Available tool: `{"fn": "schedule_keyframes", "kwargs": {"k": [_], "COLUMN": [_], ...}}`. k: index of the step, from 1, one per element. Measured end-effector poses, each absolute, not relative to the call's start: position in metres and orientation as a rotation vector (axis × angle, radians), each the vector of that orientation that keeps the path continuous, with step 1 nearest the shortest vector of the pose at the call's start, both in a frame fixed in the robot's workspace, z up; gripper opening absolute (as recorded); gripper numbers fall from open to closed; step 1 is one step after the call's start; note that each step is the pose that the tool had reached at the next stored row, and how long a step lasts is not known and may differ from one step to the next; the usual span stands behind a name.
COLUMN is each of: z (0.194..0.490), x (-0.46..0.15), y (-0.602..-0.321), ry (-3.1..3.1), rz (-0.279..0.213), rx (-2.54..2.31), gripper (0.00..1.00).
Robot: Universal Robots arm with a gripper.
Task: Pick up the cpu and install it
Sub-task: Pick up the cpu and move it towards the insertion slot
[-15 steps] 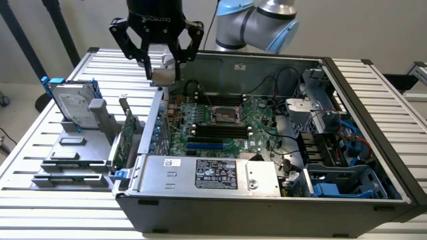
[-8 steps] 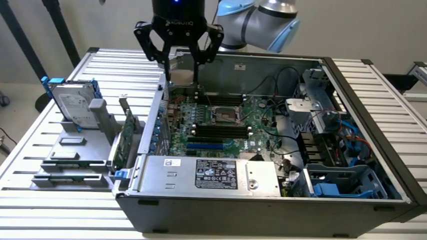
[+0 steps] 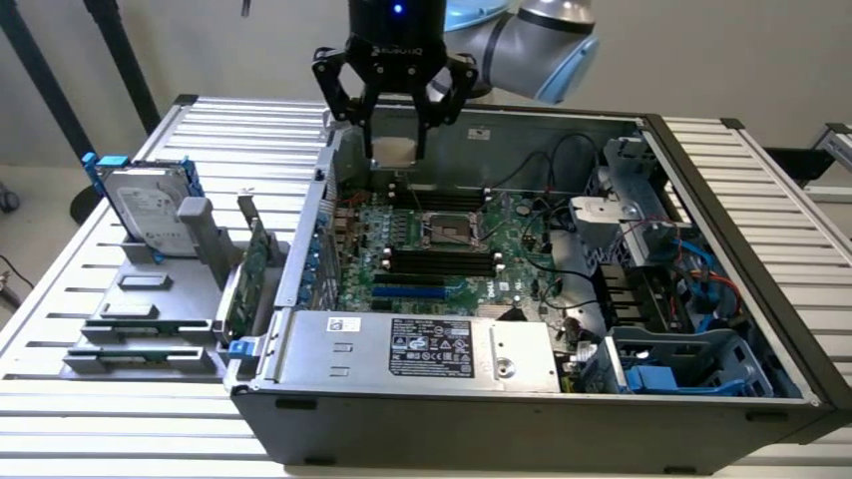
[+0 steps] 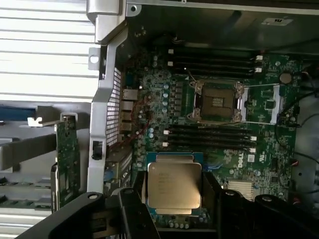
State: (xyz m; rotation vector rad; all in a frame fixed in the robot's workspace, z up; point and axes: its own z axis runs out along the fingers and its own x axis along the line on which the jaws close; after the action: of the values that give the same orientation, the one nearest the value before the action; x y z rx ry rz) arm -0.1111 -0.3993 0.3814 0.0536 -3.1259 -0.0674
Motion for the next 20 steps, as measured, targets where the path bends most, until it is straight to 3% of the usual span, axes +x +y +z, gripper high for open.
{"fn": "schedule_keyframes", "kwargs": {"k": [20], "z": [0.354], "x": [-0.059], "y": [-0.337], "ry": [-3.126], "rz": [-0.067], "rx": [0.053], "gripper": [0.54]}}
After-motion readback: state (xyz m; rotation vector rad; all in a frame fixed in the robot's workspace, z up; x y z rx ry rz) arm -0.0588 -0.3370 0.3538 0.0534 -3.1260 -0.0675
